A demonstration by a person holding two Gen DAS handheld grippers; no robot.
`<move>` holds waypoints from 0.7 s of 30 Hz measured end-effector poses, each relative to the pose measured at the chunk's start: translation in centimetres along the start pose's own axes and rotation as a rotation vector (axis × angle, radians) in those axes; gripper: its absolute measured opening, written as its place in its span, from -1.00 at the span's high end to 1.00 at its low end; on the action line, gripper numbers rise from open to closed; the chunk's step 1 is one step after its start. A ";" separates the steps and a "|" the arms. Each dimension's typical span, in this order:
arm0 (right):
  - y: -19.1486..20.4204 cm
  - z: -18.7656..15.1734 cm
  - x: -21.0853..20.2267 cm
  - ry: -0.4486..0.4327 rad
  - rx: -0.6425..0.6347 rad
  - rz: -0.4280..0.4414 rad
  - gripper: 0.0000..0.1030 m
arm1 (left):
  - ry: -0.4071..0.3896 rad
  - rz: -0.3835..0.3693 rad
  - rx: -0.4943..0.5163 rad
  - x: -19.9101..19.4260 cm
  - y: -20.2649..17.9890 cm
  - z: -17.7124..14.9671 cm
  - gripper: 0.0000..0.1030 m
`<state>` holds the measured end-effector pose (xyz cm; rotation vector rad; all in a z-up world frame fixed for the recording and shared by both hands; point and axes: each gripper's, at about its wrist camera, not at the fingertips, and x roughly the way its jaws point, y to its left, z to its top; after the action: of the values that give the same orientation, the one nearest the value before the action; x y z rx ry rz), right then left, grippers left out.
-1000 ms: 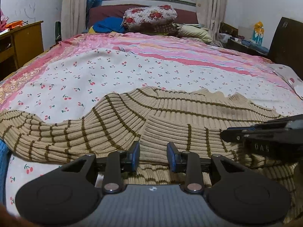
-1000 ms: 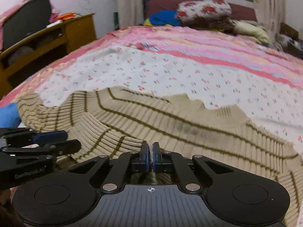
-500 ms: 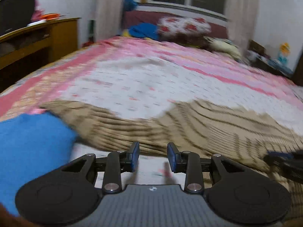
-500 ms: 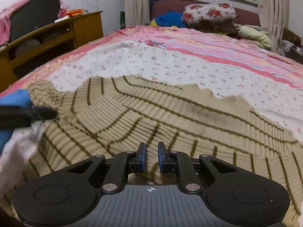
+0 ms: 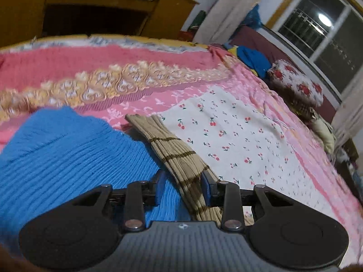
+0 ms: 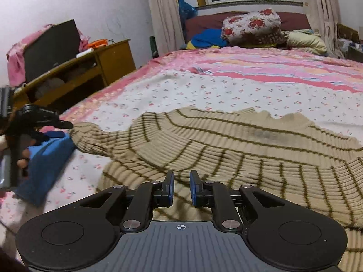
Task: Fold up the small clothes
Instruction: 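Grasp the other striped sleeve cuff with the left gripper and fold it across the body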
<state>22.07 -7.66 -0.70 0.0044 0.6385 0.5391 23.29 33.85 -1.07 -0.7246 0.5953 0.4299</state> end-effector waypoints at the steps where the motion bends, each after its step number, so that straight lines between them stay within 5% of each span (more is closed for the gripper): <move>1: 0.1 0.0 0.0 0.001 0.005 0.004 0.69 | 0.003 -0.004 -0.021 0.5 0.2 0.0 0.19; 9: 0.5 0.0 -0.3 -0.011 0.033 0.019 0.68 | -0.023 0.032 -0.038 2.0 -0.8 0.2 0.10; 12: 0.5 -0.1 -0.5 -0.015 0.036 0.017 0.68 | -0.033 0.046 -0.008 1.9 -1.4 0.2 0.50; 14: 0.3 -0.1 -1.0 -0.026 0.049 0.017 0.68 | -0.039 0.008 0.013 1.2 -2.0 0.1 0.70; 21: -1.4 -0.6 -3.3 -0.057 0.105 -0.004 0.67 | -0.026 -0.231 0.207 -2.9 -9.4 -2.6 0.72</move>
<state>20.15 -10.53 0.49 0.1166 0.6107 0.4994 25.41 25.18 3.74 -0.5801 0.5164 0.1606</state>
